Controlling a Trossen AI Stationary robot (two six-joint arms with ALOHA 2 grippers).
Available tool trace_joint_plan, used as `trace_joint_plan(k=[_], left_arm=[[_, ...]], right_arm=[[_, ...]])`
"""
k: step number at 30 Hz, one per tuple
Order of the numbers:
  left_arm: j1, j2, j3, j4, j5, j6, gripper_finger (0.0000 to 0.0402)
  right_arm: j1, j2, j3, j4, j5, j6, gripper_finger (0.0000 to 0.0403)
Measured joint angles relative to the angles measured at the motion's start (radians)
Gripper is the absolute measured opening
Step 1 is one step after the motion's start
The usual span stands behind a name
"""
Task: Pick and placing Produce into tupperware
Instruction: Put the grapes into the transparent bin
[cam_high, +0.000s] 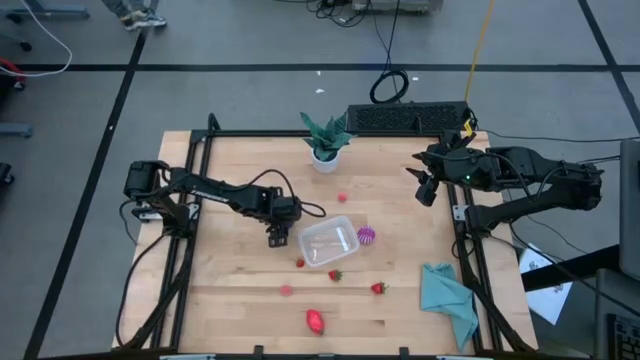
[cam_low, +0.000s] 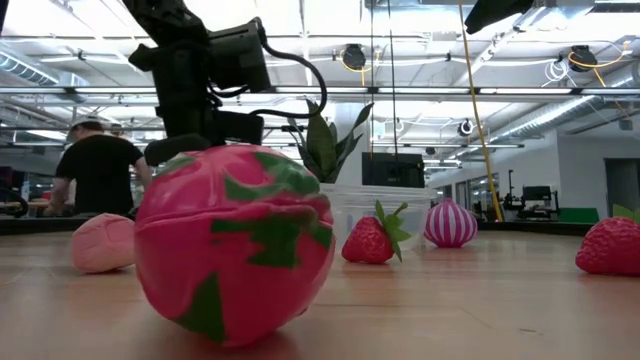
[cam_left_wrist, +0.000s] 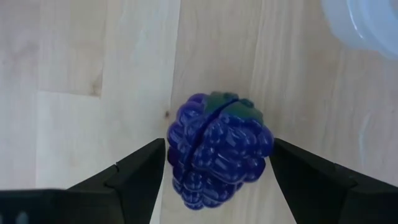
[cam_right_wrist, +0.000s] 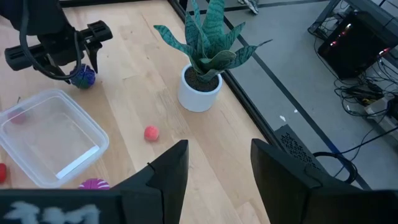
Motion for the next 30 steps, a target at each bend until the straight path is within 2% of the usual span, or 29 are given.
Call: trace_joint_plan(k=[13,22,30], left_arm=[[0.000,0.000,0.000,0.024,-0.009,-0.003,0.0289],[0.000,0.000,0.001,0.025,-0.011,-0.004,0.0236],[0.000,0.000,0.001,0.025,-0.024,-0.008,0.0226]], right_arm=[[0.000,0.000,0.000,0.000,0.000,0.001,0.0165],[0.000,0.000,0.000,0.000,0.000,0.001,0.0165],[0.000,0.000,0.000,0.000,0.000,0.001,0.0165]])
